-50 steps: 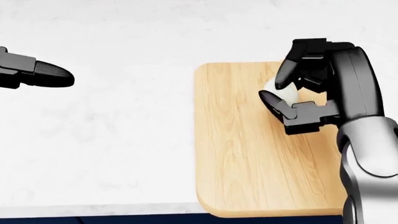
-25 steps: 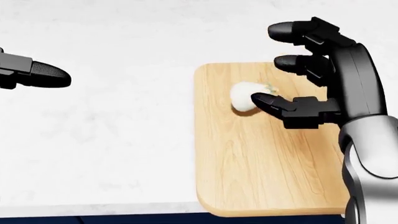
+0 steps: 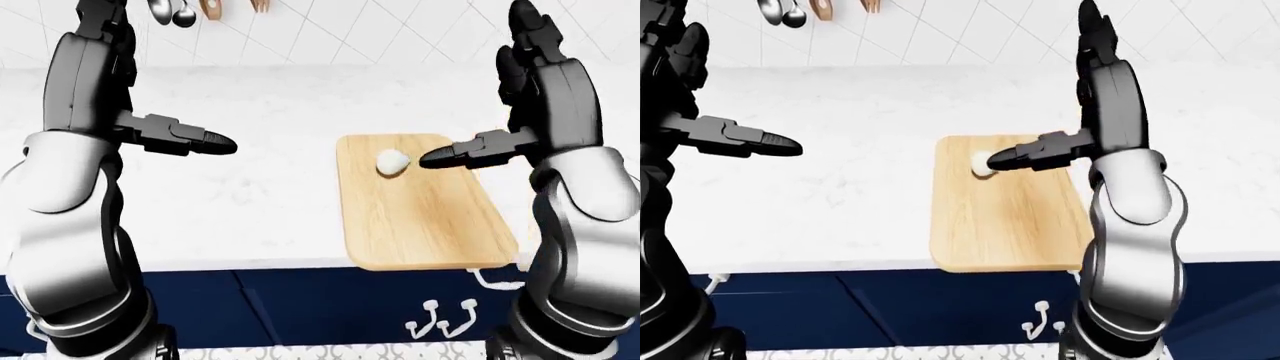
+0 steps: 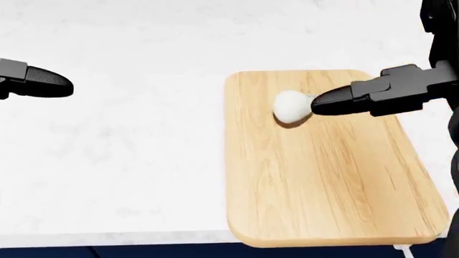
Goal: Place the eggplant and the orange on separate cutting boards.
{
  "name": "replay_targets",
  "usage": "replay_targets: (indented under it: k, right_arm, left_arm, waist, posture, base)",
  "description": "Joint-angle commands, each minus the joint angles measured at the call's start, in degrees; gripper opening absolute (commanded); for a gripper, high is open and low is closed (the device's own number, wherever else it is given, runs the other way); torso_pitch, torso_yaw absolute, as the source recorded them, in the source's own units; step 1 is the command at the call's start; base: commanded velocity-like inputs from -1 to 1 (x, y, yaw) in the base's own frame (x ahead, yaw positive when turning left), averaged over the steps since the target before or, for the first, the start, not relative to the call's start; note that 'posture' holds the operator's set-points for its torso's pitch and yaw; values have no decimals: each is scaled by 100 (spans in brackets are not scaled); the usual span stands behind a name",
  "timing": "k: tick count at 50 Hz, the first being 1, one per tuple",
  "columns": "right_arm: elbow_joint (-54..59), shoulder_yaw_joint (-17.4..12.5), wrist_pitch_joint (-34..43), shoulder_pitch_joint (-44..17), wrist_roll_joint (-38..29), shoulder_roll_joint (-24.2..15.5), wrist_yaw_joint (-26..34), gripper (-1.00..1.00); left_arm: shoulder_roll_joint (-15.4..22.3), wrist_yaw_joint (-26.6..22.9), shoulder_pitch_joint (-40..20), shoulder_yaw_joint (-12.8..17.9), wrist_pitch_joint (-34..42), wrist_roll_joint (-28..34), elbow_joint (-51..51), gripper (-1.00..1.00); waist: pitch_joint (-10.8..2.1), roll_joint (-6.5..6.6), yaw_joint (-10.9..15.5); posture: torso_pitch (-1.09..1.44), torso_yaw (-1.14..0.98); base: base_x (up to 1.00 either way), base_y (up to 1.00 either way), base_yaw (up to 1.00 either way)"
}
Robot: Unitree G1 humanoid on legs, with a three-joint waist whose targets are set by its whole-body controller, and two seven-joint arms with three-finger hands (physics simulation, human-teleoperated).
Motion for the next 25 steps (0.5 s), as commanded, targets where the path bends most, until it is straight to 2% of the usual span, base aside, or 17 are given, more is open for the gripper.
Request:
replay_targets:
  k: [1,8,13,25]
  right_arm:
    - [-201,-115,1,-272,64,-166,44,100]
    - [-337,-560,321,-495,347,-697,-3,100]
    - [-477,-699,378,-412,558,-859,-129,100]
    - [-717,-1126,787,-502,1096,-1428,-276,100]
  left_arm:
    - [83,34,-146,62,-132,13,-123,100]
    - [273,-24,-178,198,-59,-32,-144,100]
    - [365,-27,-128,269,-27,-69,-189,100]
    - [851,-125,0,633,259,-212,-453,100]
  waist:
    - [-133,3,0]
    - [-104,-13,3]
    - [-93,-19,5]
    - [-63,-15,-4]
  posture:
    - [0,0]
    - [0,0]
    - [0,0]
    - [0,0]
  base:
    - [0,0,0]
    - [0,0,0]
    - [0,0,0]
    - [0,0,0]
